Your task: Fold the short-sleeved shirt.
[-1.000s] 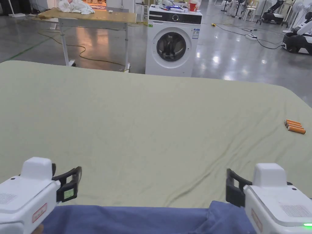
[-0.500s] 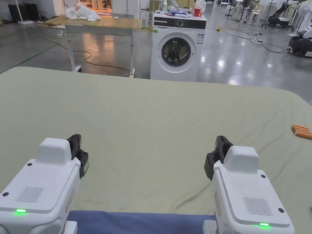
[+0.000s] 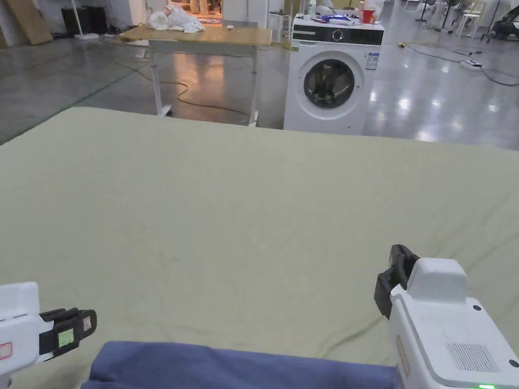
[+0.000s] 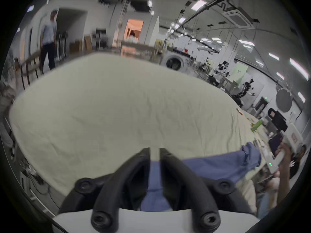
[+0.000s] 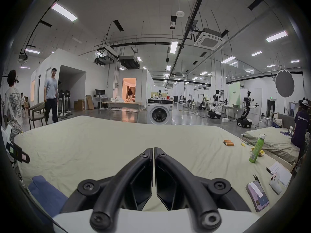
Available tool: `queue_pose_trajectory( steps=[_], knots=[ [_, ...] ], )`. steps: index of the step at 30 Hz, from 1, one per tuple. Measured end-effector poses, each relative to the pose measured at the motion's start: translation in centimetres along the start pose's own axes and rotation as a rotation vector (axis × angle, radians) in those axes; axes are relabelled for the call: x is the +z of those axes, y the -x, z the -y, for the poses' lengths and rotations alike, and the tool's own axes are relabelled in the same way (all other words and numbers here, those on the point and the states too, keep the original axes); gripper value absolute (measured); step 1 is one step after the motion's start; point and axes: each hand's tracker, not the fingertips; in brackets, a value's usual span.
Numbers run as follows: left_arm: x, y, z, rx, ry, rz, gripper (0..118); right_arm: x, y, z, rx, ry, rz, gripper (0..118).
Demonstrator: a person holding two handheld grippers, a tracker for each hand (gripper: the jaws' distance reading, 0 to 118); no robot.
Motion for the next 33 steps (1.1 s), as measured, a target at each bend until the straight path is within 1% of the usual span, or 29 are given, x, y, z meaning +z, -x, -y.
queue_pose_trajectory(
  steps=[2, 3, 4, 8, 10, 12, 14, 16, 17, 18, 19, 20, 21, 22, 24, 26, 27, 29, 31, 33],
  knots=[
    [-0.5, -0.5, 0.4, 0.053, 0.104, 0.068, 65, -0.1, 0.2, 0.4, -0.001, 0.019, -0.008, 0],
    [-0.9, 0.3, 0.4, 0.087, 0.147, 0.099, 79, -0.1, 0.2, 0.5, -0.001, 0.027, -0.012, 0],
    [-1.3, 1.0, 0.4, 0.137, 0.174, 0.139, 82, -0.2, 0.3, 0.7, -0.001, 0.034, -0.016, 0],
    [-3.3, 4.7, 0.3, 0.35, 0.244, 0.265, 83, -0.1, 0.2, 1.3, 0.006, 0.057, -0.02, 0],
    [-4.6, 5.9, 0.6, 0.418, 0.305, 0.31, 83, 0.0, -0.1, 1.5, 0.005, 0.066, -0.02, 0],
    [-3.9, 6.5, 0.7, 0.453, 0.269, 0.449, 83, 0.0, -0.3, 1.7, 0.006, 0.078, -0.013, 0],
    [-4.7, 7.1, 0.5, 0.527, 0.3, 0.519, 82, 0.0, -0.6, 1.9, 0.0, 0.083, -0.009, 0],
    [-4.7, 6.3, 0.5, 0.557, 0.334, 0.577, 78, 0.0, -0.7, 2.1, -0.004, 0.092, -0.004, 0],
    [-5.0, 5.9, 0.7, 0.545, 0.332, 0.567, 71, -0.1, -0.7, 2.2, -0.011, 0.096, -0.005, 0],
    [-5.2, 5.3, 0.8, 0.537, 0.334, 0.557, 49, -0.1, -0.8, 2.3, -0.013, 0.098, -0.003, 0],
    [-5.6, 4.6, 1.0, 0.502, 0.366, 0.527, 31, -0.2, -0.8, 2.4, -0.014, 0.101, -0.001, 0],
    [-6.1, 3.8, 1.3, 0.462, 0.39, 0.469, 19, -0.2, -0.9, 2.4, -0.018, 0.105, -0.001, 0],
    [-6.3, 3.3, 1.6, 0.433, 0.378, 0.439, 13, -0.2, -0.9, 2.5, -0.022, 0.109, -0.001, 0],
    [-5.8, 3.4, 1.6, 0.456, 0.36, 0.47, 11, -0.2, -1.0, 2.5, -0.026, 0.112, -0.004, 0],
    [-5.7, 4.1, 1.1, 0.483, 0.336, 0.452, 7, -0.2, -1.1, 2.6, -0.024, 0.114, -0.003, 0],
    [-4.8, 2.8, 1.1, 0.386, 0.324, 0.42, 6, -0.2, -1.4, 2.7, -0.023, 0.114, -0.001, 0],
    [-4.6, 2.3, 0.9, 0.364, 0.324, 0.4, 6, -0.2, -1.5, 2.6, -0.024, 0.115, 0.0, 0],
    [-4.0, 2.3, 0.1, 0.352, 0.326, 0.391, 5, -0.2, -1.8, 2.6, -0.027, 0.115, 0.001, 0],
    [-2.9, 1.8, -0.8, 0.313, 0.297, 0.381, 5, -0.2, -2.1, 2.6, -0.025, 0.115, 0.004, 0],
    [-2.0, 2.1, -2.0, 0.31, 0.286, 0.37, 5, -0.2, -2.3, 2.6, -0.025, 0.114, 0.006, 0]
  ],
)
